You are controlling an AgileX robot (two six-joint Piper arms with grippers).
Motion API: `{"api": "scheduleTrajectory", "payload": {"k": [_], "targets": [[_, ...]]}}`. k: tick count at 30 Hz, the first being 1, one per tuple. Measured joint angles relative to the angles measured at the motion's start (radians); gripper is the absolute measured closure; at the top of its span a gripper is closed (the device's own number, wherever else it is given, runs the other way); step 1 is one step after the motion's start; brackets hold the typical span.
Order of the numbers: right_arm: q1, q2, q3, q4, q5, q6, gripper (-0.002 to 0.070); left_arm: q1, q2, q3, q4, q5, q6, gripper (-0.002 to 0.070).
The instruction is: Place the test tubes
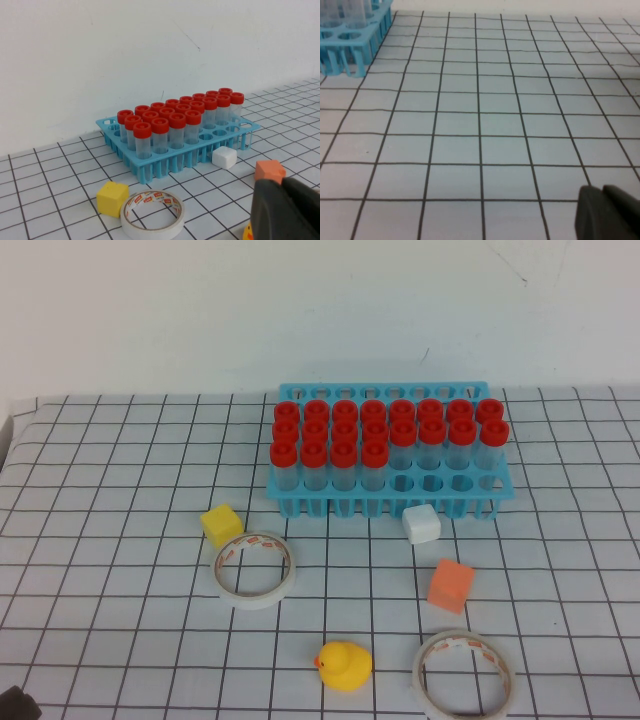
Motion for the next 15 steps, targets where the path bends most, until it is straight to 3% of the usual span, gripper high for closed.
{"api": "scheduleTrajectory", "payload": {"k": [15], "targets": [[0.000, 0.000, -0.002, -0.016, 0.006, 0.021, 0.0678, 0.000, 0.000, 0.000, 0.000, 0.000, 0.000, 0.0676]]}}
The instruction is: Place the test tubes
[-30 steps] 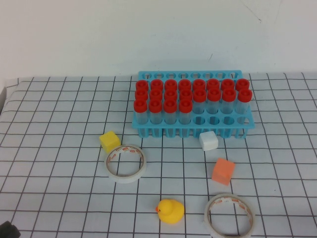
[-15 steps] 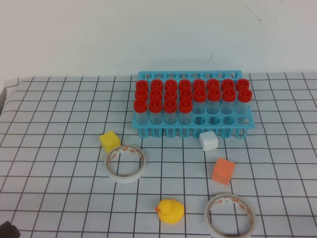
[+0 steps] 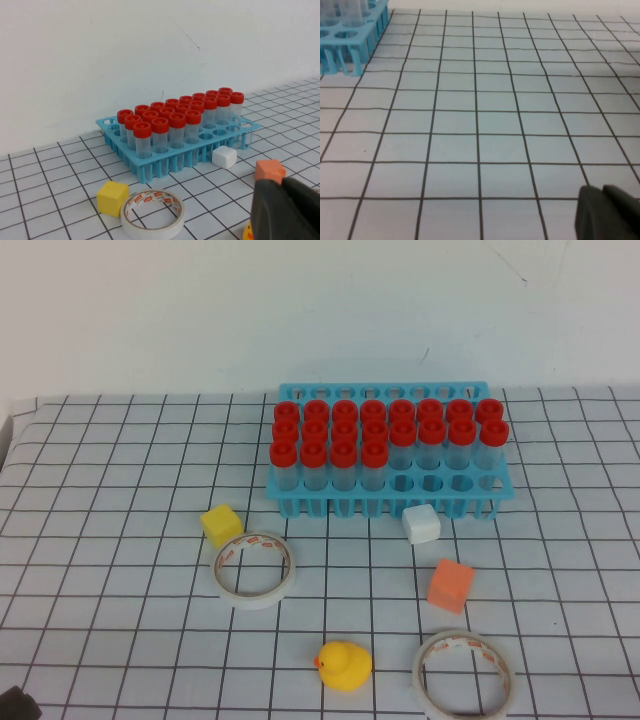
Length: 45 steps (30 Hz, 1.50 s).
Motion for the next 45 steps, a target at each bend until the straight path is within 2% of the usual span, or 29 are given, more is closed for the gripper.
{"api": "scheduleTrajectory", "payload": {"k": [16, 22, 25, 28, 31, 35, 40, 45], "targets": [[0.000, 0.000, 0.000, -0.002, 0.001, 0.000, 0.0678, 0.000, 0.000, 0.000, 0.000, 0.004, 0.000, 0.0676], [0.000, 0.000, 0.000, -0.002, 0.002, 0.000, 0.0678, 0.022, 0.000, 0.035, 0.033, 0.094, 0.060, 0.0676], [0.000, 0.000, 0.000, -0.002, 0.003, 0.000, 0.0678, 0.104, 0.000, 0.074, 0.031, 0.099, 0.063, 0.0676], [0.000, 0.000, 0.000, -0.002, 0.005, 0.000, 0.0678, 0.226, 0.000, 0.103, -0.027, 0.094, 0.071, 0.0676], [0.000, 0.000, 0.000, -0.002, 0.006, 0.000, 0.0678, 0.414, 0.000, 0.154, -0.140, 0.010, 0.198, 0.0676], [0.000, 0.000, -0.002, -0.004, 0.007, 0.000, 0.0678, 0.559, 0.000, 0.224, -0.194, -0.120, 0.299, 0.0676], [0.000, 0.000, -0.002, -0.004, 0.007, 0.000, 0.0678, 0.655, 0.000, 0.252, -0.217, -0.159, 0.325, 0.0676], [0.000, 0.000, -0.002, -0.004, 0.007, 0.000, 0.0678, 0.668, 0.000, 0.252, -0.221, -0.122, 0.325, 0.0676]]}}
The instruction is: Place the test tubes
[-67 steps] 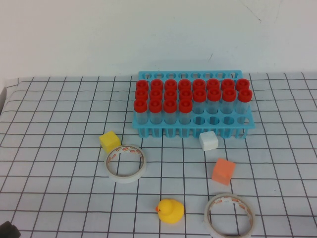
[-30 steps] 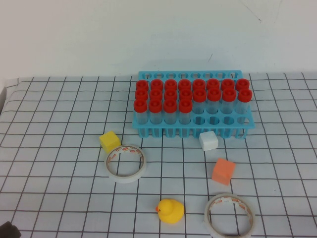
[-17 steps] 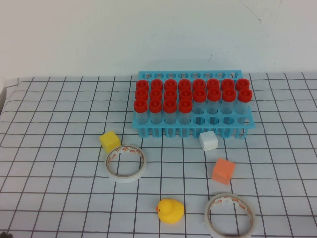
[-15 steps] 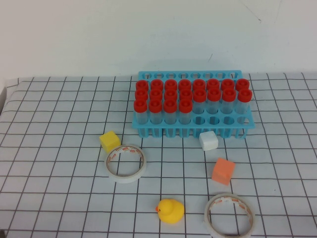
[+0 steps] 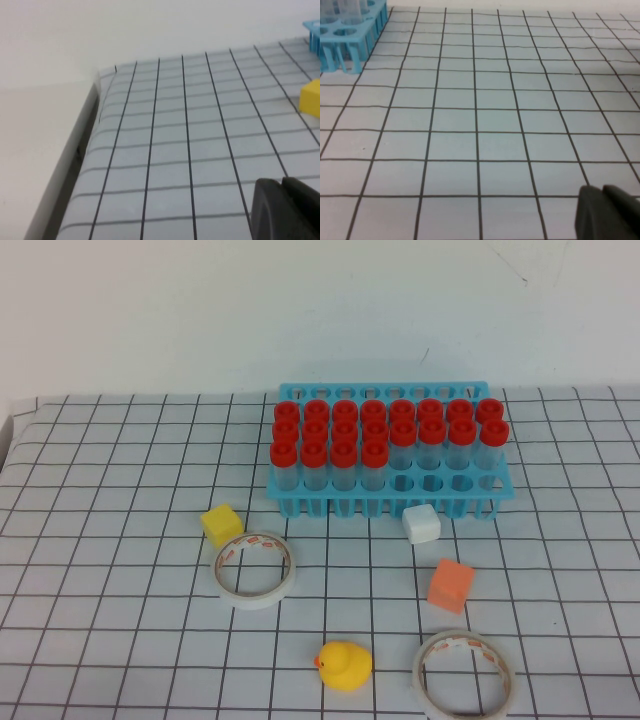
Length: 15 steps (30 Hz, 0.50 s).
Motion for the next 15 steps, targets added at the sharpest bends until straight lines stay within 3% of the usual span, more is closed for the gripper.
{"api": "scheduleTrajectory", "payload": {"k": [15], "targets": [[0.000, 0.000, 0.000, 0.000, 0.000, 0.000, 0.0678, 0.000, 0.000, -0.002, -0.003, 0.127, 0.079, 0.0676]]}}
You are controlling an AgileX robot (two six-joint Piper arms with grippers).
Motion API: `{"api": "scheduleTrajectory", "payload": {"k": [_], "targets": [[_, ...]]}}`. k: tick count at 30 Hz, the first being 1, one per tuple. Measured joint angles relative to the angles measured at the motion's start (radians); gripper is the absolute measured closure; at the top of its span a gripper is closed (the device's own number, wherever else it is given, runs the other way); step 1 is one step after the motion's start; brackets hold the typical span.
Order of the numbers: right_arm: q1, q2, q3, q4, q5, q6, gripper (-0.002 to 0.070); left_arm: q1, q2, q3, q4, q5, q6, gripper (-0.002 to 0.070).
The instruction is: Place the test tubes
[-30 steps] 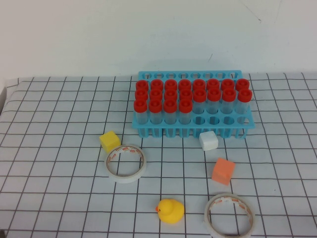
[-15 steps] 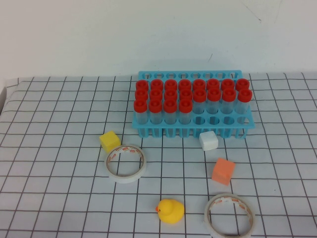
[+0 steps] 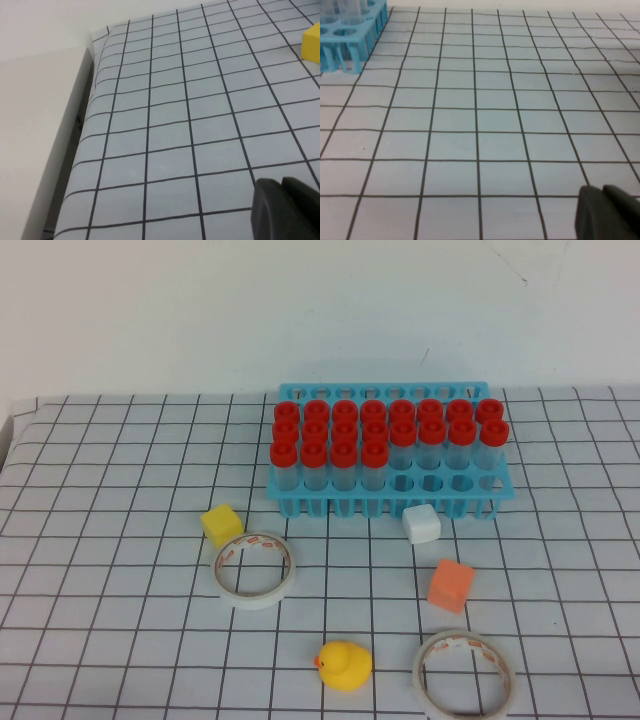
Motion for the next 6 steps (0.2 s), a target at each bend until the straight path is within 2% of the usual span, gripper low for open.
{"api": "scheduleTrajectory", "payload": {"k": [6], "targets": [[0.000, 0.000, 0.000, 0.000, 0.000, 0.000, 0.0678, 0.000, 0.000, 0.000, 0.000, 0.001, 0.016, 0.0676]]}}
